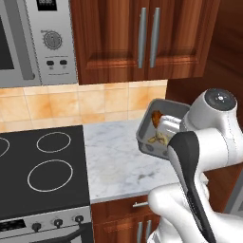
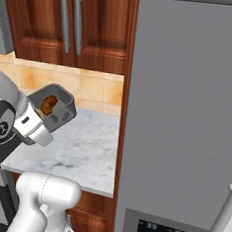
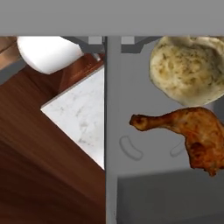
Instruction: Place the tupperware on the top shelf of the fridge. Make space for the tupperware among the existing items by rearranging them on the shelves if needed. Close the fridge door when finished.
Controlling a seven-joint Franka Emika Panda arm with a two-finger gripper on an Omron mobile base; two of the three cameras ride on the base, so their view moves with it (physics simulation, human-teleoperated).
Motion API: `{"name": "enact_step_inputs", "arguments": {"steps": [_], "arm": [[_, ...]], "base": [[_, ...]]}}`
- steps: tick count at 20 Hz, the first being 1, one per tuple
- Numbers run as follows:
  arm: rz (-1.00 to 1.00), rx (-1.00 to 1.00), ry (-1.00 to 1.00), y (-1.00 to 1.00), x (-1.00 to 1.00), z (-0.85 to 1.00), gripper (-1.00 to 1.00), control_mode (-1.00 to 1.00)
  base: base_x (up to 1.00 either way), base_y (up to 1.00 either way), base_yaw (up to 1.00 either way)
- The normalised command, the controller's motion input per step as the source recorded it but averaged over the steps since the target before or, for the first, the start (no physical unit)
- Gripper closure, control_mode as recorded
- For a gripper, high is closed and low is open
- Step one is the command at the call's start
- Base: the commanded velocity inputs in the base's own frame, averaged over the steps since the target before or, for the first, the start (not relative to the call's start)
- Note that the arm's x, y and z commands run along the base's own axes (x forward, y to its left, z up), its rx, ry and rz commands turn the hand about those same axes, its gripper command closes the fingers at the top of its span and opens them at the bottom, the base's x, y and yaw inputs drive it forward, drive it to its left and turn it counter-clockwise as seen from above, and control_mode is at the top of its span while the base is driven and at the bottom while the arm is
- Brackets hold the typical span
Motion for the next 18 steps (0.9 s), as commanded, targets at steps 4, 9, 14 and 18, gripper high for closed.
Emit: {"name": "enact_step_inputs", "arguments": {"steps": [4, 9, 14, 18], "arm": [[0.0, 0.02, -0.04, -0.27, -0.27, 0.13, 1.0, -1.0], [0.02, 0.01, -0.11, -0.07, -0.08, 0.14, 1.0, -1.0], [0.05, 0.0, -0.01, 0.0, 0.0, 0.29, 1.0, -1.0], [0.01, 0.0, 0.0, 0.0, 0.0, 0.04, 1.0, 1.0]], "base": [[0.0, 0.0, 0.0], [0.0, 0.0, 0.0], [0.0, 0.0, 0.0], [0.0, 0.0, 0.0]]}}
